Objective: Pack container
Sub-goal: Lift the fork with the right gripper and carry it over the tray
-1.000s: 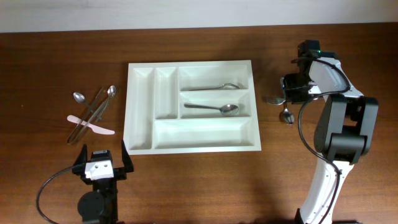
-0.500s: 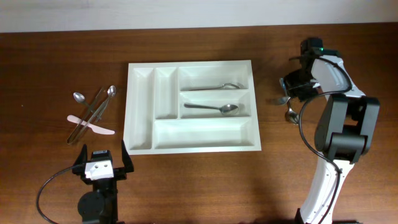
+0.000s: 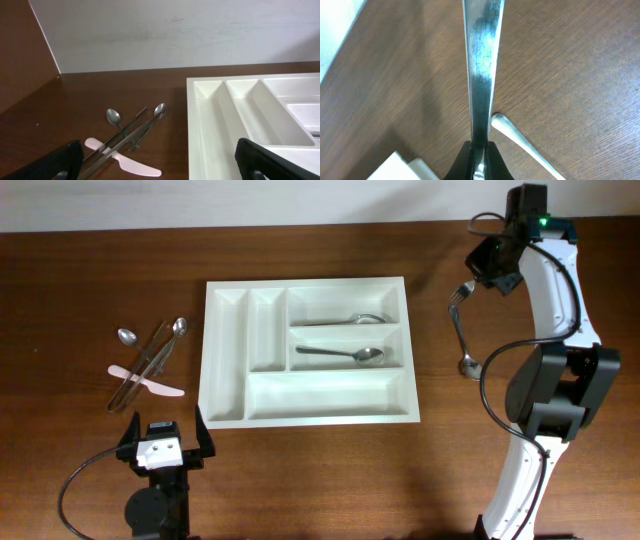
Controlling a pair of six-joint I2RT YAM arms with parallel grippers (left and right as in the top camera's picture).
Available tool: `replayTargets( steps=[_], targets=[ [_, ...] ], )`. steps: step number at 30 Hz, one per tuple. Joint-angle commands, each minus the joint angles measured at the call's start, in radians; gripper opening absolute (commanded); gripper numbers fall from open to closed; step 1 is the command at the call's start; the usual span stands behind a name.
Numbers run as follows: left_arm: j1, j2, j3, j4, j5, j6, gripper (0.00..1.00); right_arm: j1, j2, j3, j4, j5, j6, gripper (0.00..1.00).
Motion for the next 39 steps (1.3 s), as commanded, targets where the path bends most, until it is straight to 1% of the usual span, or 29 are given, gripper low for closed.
replayTargets(
  steps=[1, 3, 7, 11, 15, 19, 25, 30, 34, 39],
  targets=[
    [0.005, -0.009, -0.002, -0.005, 0.011, 0.01, 0.99, 0.034, -0.001, 0.068, -0.038, -0.035, -0.093, 0.04],
    [0.005, -0.009, -0.002, -0.005, 0.011, 0.01, 0.99, 0.058, -0.001, 0.078, -0.056, -0.035, -0.079, 0.04],
    [0.005, -0.009, -0.002, -0.005, 0.011, 0.009, 0.99, 0.126, 0.0, 0.078, -0.064, -0.031, 0.088, 0.04],
    [0.005, -0.009, -0.002, -0.005, 0.011, 0.01, 0.99, 0.197, 0.0, 0.078, -0.013, -0.022, 0.163, 0.04],
    [0.005, -0.009, -0.002, -0.005, 0.011, 0.01, 0.99, 0.248, 0.0, 0.078, -0.021, -0.001, 0.266, 0.04],
    [0.005, -0.009, -0.002, -0.005, 0.011, 0.01, 0.99, 0.285, 0.0, 0.078, -0.06, 0.022, 0.411, 0.04],
    [0.005, -0.009, -0.002, -0.005, 0.011, 0.01, 0.99, 0.344, 0.002, 0.078, -0.051, 0.034, 0.595, 0.04],
    [0.005, -0.009, -0.002, -0.005, 0.011, 0.01, 0.99, 0.399, 0.003, 0.071, 0.042, 0.04, 0.707, 0.04],
    [0.005, -0.009, -0.002, -0.005, 0.011, 0.01, 0.99, 0.448, 0.011, 0.071, 0.11, 0.04, 0.769, 0.04],
    [0.005, -0.009, -0.002, -0.005, 0.011, 0.01, 0.99, 0.492, 0.043, 0.071, 0.11, 0.04, 0.812, 0.04]
  ],
)
